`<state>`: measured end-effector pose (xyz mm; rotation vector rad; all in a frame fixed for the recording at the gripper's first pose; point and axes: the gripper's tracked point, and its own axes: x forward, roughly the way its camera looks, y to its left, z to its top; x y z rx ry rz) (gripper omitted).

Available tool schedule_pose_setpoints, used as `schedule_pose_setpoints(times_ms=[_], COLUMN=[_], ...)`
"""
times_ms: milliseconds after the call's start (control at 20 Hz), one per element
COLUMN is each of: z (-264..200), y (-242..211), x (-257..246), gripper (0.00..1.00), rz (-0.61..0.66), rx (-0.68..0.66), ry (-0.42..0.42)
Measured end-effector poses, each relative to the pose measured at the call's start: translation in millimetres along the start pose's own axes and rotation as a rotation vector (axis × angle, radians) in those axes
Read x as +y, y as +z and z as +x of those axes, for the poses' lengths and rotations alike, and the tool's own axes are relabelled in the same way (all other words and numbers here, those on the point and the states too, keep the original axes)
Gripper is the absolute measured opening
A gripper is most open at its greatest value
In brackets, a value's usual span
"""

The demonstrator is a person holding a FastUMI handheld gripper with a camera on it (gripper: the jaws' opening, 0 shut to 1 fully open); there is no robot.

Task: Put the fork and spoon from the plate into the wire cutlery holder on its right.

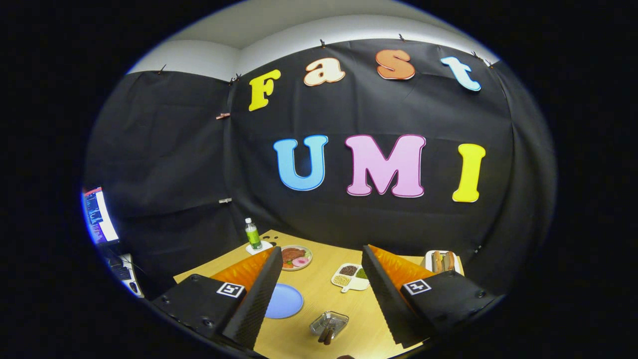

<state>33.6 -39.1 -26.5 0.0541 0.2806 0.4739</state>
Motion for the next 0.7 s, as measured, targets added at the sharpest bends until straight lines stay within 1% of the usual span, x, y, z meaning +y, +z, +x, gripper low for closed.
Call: schedule_pose_setpoints(times_ms=[200,550,700], z=[-3,1,7], y=[7,9,5], x=[-2,-10,-14], gripper=[0.99,0.99,0.99], rz=[-0.017,-0.002,-0.01], rx=[-0.04,-0.04,-0.022], ry=[-0.034,-0.028,-0.03])
